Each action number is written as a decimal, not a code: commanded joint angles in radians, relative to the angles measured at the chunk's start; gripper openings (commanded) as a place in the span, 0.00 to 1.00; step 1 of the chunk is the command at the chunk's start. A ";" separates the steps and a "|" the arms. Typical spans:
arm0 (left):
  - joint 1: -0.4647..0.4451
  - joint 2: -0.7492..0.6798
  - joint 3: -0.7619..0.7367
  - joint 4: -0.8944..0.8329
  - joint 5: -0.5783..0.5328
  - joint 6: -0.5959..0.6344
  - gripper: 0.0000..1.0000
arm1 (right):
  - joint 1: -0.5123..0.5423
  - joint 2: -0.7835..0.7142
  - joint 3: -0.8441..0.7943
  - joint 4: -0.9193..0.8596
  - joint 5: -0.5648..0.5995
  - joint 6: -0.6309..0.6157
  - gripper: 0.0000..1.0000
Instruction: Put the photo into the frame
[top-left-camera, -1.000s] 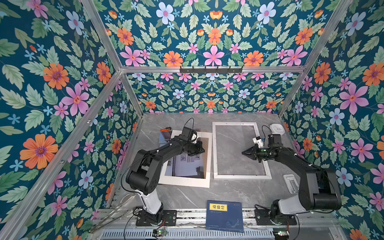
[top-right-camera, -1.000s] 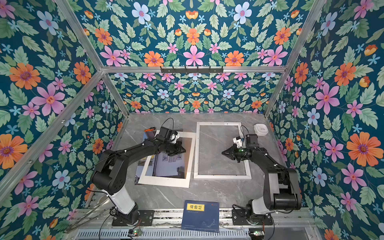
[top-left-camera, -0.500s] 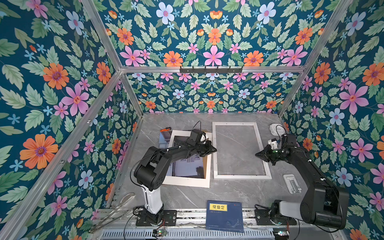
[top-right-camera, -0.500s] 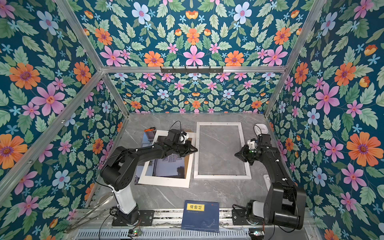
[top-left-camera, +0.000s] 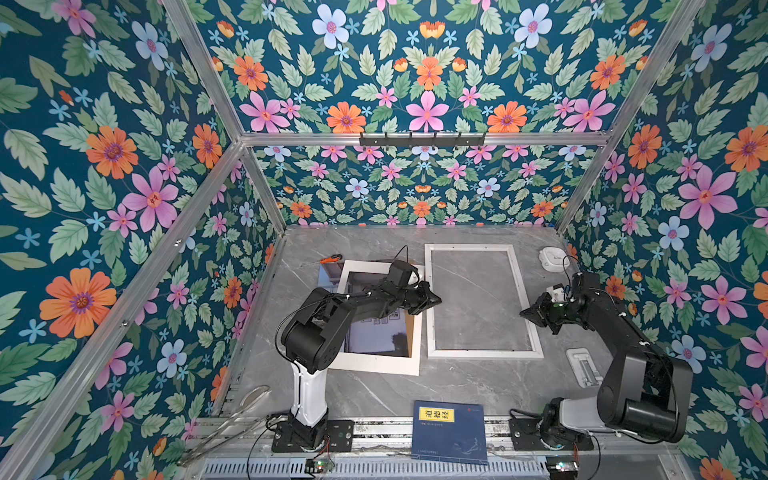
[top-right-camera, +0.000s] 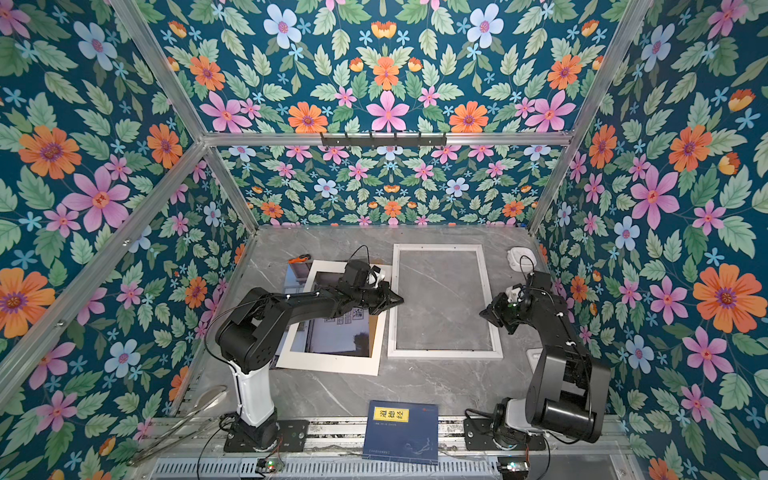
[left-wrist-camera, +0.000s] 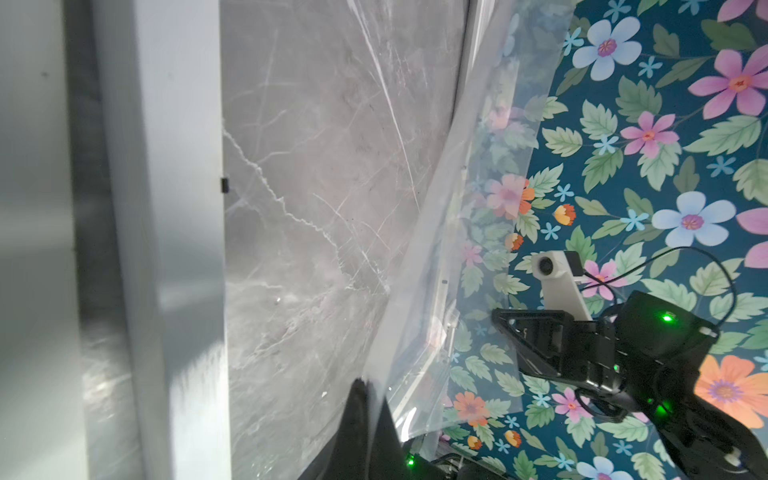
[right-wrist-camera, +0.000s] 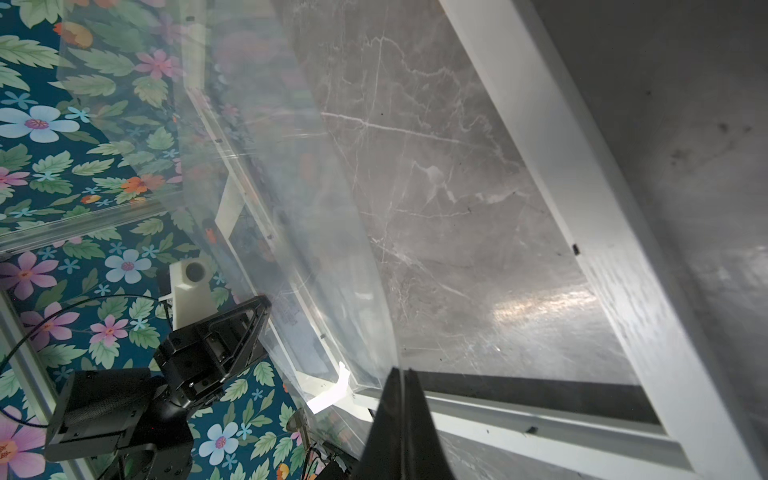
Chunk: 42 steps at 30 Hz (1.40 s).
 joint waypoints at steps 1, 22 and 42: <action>0.002 -0.001 0.021 0.043 0.018 -0.028 0.00 | 0.001 0.035 0.028 -0.028 -0.053 -0.013 0.00; 0.013 0.028 0.003 0.100 0.100 -0.102 0.00 | 0.001 0.033 0.028 -0.074 -0.008 -0.002 0.00; 0.017 0.061 -0.015 0.128 0.081 -0.106 0.00 | 0.001 0.164 0.047 -0.003 -0.079 -0.018 0.00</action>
